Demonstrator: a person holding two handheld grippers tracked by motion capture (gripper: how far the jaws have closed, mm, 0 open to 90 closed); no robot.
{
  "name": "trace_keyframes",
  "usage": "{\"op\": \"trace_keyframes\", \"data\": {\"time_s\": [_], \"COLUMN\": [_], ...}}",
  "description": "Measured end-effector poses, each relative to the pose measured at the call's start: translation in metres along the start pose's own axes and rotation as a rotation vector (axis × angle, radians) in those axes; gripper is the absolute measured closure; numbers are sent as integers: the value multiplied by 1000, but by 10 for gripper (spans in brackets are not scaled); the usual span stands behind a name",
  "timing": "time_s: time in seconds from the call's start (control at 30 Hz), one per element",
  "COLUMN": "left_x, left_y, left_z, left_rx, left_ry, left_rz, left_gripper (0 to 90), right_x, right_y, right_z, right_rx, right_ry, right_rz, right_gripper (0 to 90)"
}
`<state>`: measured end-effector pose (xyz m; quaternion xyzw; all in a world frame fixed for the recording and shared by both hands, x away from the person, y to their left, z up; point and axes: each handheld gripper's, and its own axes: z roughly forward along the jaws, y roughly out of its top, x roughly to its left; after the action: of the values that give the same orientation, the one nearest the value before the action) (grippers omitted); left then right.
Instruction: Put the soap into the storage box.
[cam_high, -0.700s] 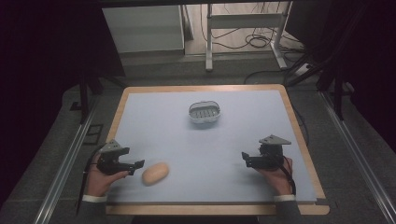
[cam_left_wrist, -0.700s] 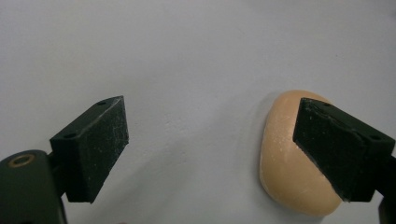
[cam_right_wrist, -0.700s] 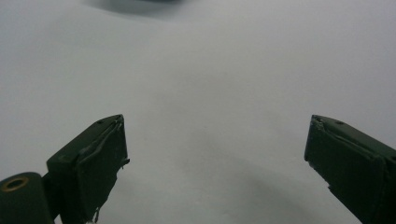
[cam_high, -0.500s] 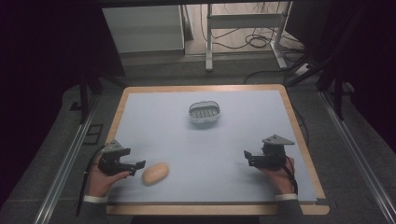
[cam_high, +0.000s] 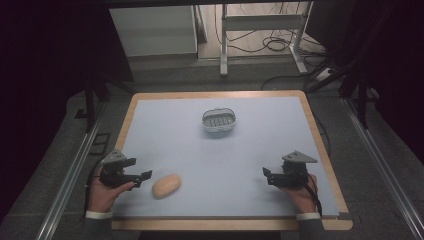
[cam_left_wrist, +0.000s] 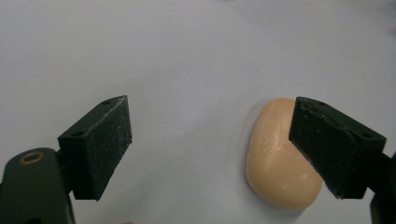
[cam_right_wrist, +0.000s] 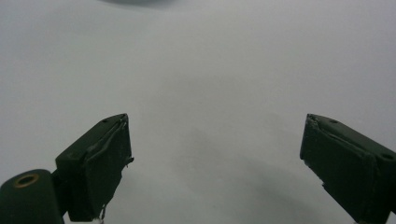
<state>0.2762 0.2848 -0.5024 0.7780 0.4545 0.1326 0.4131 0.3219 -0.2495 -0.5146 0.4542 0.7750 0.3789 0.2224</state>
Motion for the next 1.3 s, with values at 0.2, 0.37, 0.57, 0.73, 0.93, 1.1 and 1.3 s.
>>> {"op": "trace_keyframes", "data": {"time_s": [0.2,0.37,0.57,0.73,0.93,1.1,1.3], "left_x": [-3,-8,-12,-16,-20,-19,-23], "left_y": [0,2,2,11,22,29,33], "left_z": [4,6,9,3,-4,-6,-8], "left_rx": [27,42,102,95,91,103,123], "left_ry": [3,4,18,15,-15,-32,-50], "left_rz": [2,19,29,34,44,48,79], "left_gripper": [146,152,157,163,182,187,186], "right_x": [-7,-10,-10,-9,-11,-12,-9], "right_y": [-1,-1,-2,-2,-1,0,-2], "right_z": [-4,-6,-2,-3,-8,-10,-11], "right_rx": [-19,-37,-37,-44,-62,-63,-58], "right_ry": [-1,4,15,15,0,-3,-24], "right_rz": [17,36,24,13,26,57,39], "right_gripper": [86,86,85,85,85,86,85]}}
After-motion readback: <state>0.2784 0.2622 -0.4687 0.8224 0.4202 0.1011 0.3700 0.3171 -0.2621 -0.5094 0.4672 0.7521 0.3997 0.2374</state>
